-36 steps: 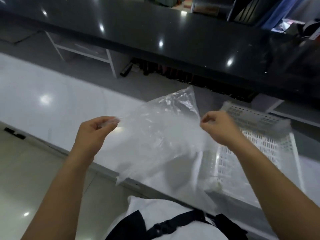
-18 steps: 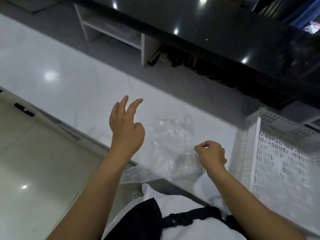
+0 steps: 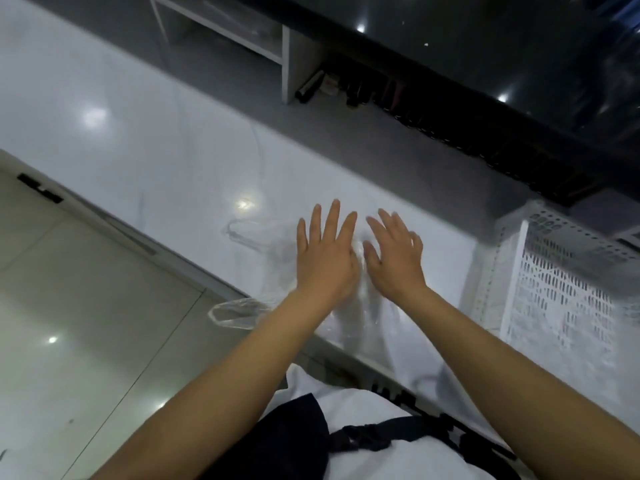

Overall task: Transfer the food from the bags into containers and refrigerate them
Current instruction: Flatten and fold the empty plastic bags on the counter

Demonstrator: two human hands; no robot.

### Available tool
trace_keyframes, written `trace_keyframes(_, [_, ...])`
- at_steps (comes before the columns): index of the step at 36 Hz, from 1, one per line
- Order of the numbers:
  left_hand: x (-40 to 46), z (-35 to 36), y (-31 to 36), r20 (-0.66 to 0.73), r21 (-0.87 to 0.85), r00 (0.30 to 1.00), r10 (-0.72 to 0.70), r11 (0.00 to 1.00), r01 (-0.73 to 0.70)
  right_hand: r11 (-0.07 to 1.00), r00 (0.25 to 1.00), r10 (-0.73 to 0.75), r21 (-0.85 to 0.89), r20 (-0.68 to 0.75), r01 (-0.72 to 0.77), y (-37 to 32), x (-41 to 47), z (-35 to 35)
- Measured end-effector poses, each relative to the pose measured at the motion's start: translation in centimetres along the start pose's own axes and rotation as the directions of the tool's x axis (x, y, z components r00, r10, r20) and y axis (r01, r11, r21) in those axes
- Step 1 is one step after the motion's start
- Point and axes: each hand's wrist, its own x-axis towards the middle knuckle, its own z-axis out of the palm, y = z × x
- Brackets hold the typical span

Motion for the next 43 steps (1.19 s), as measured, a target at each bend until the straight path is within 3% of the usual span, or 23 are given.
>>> trace_keyframes(4, [1.0,2.6,-0.6,0.116,0.101,0.989,-0.091,0.992,0.079,0.972,0.980,-0.025,-0.225,0.198,0.070,2.0,1.2,3.3])
trace_keyframes(7, [-0.3,4.3,-2.2,0.169,0.124,0.976,-0.135,0.986,0.115,0.961,0.986,-0.057,-0.258,0.159,0.097,3.7,0.9,5.2])
trace_keyframes(12, [-3.1,5.1,-4.9,0.088,0.165,0.985,-0.151,0.977,0.135,0.969,0.992,-0.073,-0.230,0.100,0.095,4.9,1.3,6.2])
trace_keyframes(18, [-3.6,3.7,-8.5,0.022,0.165,0.964,-0.267,0.952,0.259,0.975,0.992,-0.105,-0.190,0.066,0.116,5.0,1.2,6.5])
trace_keyframes(22, [-3.7,2.7,-8.7,0.033,0.122,0.966,-0.257,0.960,0.251,0.975,0.992,-0.077,-0.198,0.101,0.096,4.8,1.3,6.4])
trace_keyframes(26, [-4.0,2.1,-6.7,-0.038,0.066,0.973,-0.228,0.971,0.230,0.991,0.996,0.030,-0.129,0.086,-0.019,3.1,1.6,5.1])
trace_keyframes(29, [-3.8,2.3,-4.4,-0.058,0.075,0.986,-0.155,0.984,0.159,0.995,0.999,-0.054,-0.083,0.002,0.054,1.4,-0.6,4.6])
trace_keyframes(32, [-3.2,3.5,-2.8,-0.014,0.043,0.993,-0.117,0.992,0.117,0.985,0.987,-0.141,-0.094,0.078,0.148,1.0,-3.9,5.9])
trace_keyframes(35, [-3.1,4.9,-3.2,0.058,0.096,0.991,-0.122,0.989,0.116,0.969,0.978,-0.133,-0.188,0.162,0.163,2.4,-5.5,7.3])
trace_keyframes(43, [-3.8,4.1,-8.4,0.026,0.188,0.986,-0.165,0.970,0.157,0.973,0.989,-0.122,-0.188,0.079,0.135,5.2,-5.8,7.2])
